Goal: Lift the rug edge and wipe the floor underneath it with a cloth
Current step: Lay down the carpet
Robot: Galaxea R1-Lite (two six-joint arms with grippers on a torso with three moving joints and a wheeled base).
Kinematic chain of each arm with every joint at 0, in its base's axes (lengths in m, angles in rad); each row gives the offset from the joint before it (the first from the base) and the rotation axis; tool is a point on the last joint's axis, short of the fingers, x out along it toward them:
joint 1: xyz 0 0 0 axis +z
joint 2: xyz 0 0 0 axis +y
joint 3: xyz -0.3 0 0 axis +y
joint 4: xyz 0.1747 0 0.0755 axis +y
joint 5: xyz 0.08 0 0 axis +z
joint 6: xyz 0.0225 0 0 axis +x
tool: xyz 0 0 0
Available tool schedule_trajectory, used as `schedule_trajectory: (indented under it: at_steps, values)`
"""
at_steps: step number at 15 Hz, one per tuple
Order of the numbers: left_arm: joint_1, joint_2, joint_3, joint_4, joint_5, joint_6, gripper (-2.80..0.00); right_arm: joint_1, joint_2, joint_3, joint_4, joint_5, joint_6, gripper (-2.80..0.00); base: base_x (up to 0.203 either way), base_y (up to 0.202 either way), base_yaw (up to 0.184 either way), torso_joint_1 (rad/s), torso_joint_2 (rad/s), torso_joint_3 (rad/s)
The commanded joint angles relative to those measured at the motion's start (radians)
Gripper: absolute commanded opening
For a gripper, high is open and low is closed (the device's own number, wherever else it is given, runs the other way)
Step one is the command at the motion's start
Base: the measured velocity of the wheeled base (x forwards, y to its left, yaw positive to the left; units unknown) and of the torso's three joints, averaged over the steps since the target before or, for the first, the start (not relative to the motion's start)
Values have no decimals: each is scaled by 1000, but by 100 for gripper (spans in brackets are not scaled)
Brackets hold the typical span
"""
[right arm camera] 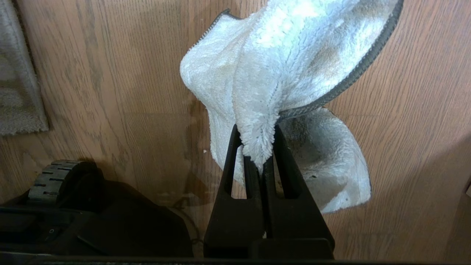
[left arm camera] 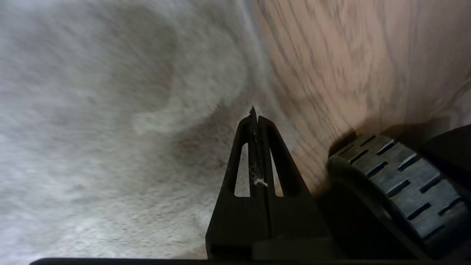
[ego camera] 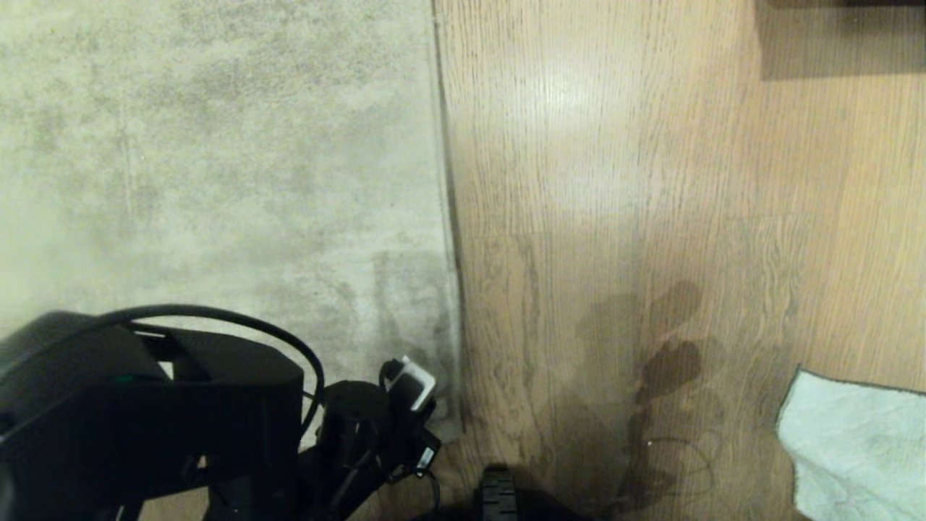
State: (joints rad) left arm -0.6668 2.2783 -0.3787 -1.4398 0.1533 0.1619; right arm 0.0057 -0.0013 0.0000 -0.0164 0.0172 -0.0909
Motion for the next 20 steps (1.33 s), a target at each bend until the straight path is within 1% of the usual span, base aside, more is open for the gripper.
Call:
schedule_trajectory:
  at_steps: [1,2,4,6,8,9,12,13,17,20]
  values:
    - [-4,26,1,-5,37,1,-280,0,1,0,-1,1,-1,-280,0,0,0,0,0,0]
    - [-4,12,20,7,51,1,-280,0,1,0,-1,0,-1,-280,0,0,0,0,0,0]
    - [-2,-14,48,64,57,1,-280,0,1,0,-1,0,-1,-280,0,0,0,0,0,0]
    - [2,-7,44,117,54,5,-280,0,1,0,-1,0,-1,-280,0,0,0,0,0,0]
    - [16,25,13,140,54,22,-280,0,1,0,-1,1,-1,-280,0,0,0,0,0,0]
    - [32,43,-14,142,54,50,-280,0,1,0,-1,0,-1,-280,0,0,0,0,0,0]
    - [96,86,-102,142,49,171,-280,0,1,0,-1,0,-1,-280,0,0,0,0,0,0]
    - [108,100,-122,139,47,189,-280,0,1,0,-1,0,-1,-280,0,0,0,0,0,0]
    - [103,126,-178,121,34,196,-280,0,1,0,-1,0,-1,-280,0,0,0,0,0,0]
    - [84,72,-173,121,37,189,-280,0,1,0,-1,1,-1,-280,0,0,0,0,0,0]
